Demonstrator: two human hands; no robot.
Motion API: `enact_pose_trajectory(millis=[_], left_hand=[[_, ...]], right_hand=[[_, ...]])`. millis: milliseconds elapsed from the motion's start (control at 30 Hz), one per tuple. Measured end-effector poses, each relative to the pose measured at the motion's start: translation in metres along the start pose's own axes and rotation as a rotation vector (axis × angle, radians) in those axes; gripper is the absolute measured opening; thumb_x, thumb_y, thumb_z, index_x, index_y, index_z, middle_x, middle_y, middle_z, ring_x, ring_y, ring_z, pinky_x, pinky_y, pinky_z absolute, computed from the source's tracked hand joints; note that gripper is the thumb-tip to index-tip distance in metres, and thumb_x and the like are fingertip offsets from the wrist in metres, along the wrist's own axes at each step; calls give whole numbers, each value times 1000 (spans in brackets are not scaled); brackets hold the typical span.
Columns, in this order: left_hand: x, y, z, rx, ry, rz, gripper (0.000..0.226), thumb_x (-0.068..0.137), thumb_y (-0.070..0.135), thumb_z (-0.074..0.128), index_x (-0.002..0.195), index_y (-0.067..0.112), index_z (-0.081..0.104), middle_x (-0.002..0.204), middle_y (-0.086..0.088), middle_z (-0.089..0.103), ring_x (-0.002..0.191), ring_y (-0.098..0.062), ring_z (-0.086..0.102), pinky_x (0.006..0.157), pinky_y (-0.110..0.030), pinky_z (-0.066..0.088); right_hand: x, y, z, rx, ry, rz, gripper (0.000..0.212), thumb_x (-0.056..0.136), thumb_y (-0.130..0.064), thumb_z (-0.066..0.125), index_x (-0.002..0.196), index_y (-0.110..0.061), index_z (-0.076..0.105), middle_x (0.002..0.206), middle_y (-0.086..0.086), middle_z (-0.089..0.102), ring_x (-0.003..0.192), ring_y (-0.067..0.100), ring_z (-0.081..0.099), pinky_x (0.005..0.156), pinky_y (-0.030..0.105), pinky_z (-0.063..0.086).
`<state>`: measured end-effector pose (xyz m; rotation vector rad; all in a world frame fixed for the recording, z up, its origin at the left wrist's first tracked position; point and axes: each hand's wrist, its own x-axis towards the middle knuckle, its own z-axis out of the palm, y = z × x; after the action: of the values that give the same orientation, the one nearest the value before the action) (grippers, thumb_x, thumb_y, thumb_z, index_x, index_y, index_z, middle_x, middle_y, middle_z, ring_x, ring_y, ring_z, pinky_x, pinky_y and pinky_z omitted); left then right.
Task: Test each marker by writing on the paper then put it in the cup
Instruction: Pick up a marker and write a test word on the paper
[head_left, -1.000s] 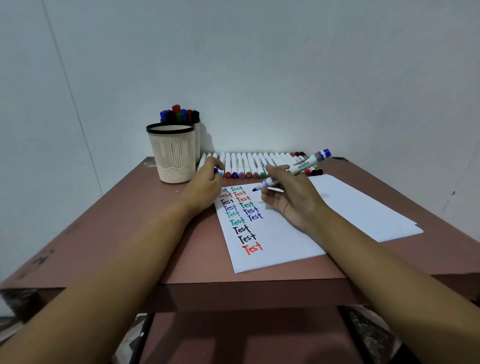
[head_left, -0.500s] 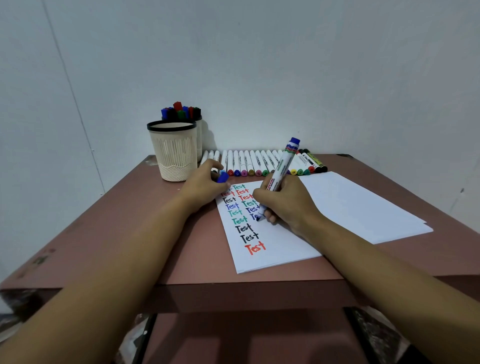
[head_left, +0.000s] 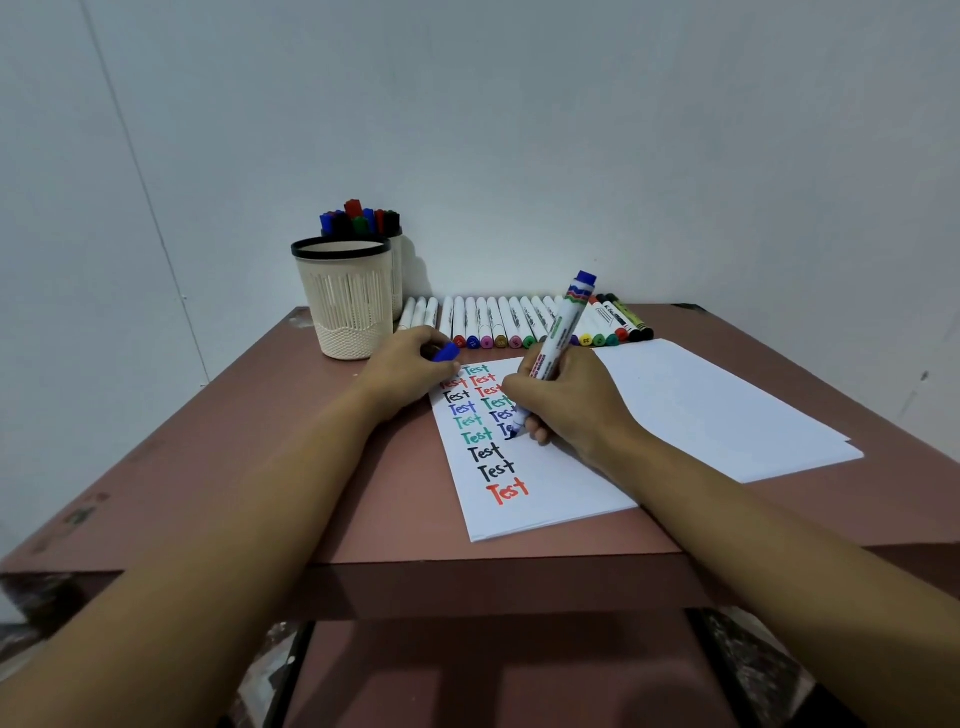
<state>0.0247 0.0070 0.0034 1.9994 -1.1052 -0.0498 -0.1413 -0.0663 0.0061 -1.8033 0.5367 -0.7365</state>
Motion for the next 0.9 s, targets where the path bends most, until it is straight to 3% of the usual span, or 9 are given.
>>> enact_pose_trajectory(millis=[267, 433, 667, 900], left_hand=[[0, 0, 0, 4, -14, 5, 28, 84, 17, 66, 111, 11, 61, 92, 4, 54, 69, 0, 46, 54, -7, 31], [-1, 1, -1, 3, -16, 3, 27, 84, 17, 66, 110, 12, 60, 93, 4, 54, 69, 0, 46, 54, -7, 30], [-1, 1, -1, 13, -21, 8, 27, 85, 18, 65, 111, 12, 60, 94, 3, 53, 68, 2, 45, 51, -4, 31], [0, 1, 0, -7, -27, -3, 26, 85, 19, 65, 110, 12, 60, 92, 3, 53, 69, 0, 46, 57, -11, 31]], right_hand=[[0, -1, 0, -3, -26, -17, 21, 79, -1, 59, 62, -8, 50, 49, 7, 53, 40, 15, 51, 42, 23, 43], [-4, -3, 0, -58, -60, -15, 29, 80, -2, 55, 52, -7, 48, 42, 5, 53, 34, 14, 45, 40, 20, 36], [-2, -1, -2, 45, 27, 10, 28, 80, -2, 55, 55, -10, 47, 41, 5, 51, 35, 14, 45, 41, 21, 35], [-2, 0, 0, -57, 25, -25, 21, 80, -5, 58, 61, -7, 48, 49, 11, 54, 34, 11, 47, 40, 21, 38]])
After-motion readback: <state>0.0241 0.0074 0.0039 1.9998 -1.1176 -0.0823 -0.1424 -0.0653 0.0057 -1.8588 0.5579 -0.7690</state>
